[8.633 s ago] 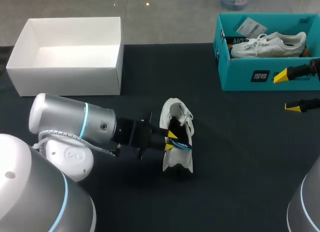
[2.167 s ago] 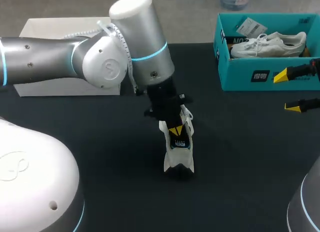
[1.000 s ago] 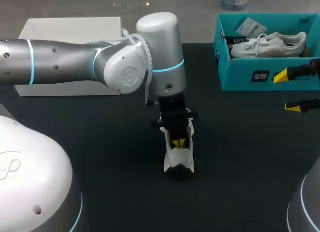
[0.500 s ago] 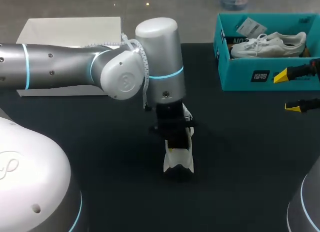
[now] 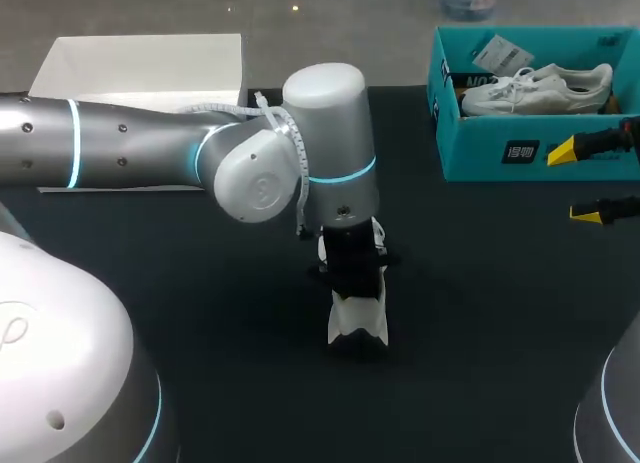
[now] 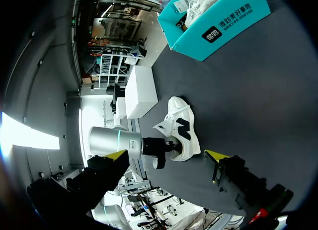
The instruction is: Take the shoe out of the shoebox, open the shoe tongue, remove and reinsert the insole, then place the shoe into the shoebox
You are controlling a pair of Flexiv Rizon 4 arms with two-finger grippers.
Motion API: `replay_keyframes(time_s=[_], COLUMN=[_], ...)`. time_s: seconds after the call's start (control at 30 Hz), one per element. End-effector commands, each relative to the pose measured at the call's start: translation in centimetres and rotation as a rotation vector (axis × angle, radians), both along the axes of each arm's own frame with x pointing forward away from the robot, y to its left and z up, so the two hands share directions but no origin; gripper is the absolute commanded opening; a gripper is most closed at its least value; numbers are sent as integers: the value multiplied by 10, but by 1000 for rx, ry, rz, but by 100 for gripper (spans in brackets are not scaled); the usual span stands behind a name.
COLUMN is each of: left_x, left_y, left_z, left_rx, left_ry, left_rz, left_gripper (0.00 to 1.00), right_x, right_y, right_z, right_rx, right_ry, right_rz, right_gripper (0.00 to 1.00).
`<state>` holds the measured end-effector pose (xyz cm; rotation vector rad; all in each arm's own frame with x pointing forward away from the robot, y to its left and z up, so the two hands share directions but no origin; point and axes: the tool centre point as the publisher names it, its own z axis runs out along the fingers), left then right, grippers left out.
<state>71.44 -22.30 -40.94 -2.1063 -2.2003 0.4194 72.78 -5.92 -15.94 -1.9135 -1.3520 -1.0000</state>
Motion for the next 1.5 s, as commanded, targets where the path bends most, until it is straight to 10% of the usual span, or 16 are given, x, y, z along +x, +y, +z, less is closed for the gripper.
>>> replay_keyframes(time_s=[0.03,0.33,0.83,1.5], left_x=[0,13,17,42], left_y=[-3,-2,-6,2], left_z=[-7,31,-2,68], left_rx=[35,7,62,43], left_ry=[-14,-106,-178,-423], left_rz=[7,73,59,54], left_gripper=[0,0,0,0], right_x=[0,0,0,0], right_y=[1,1,1,1], right_z=[0,0,0,0], right_rx=[-2,-2,-2,-2], right_ry=[1,1,1,1], right_rz=[-1,-1,-1,-1], right_gripper=[100,100,100,100])
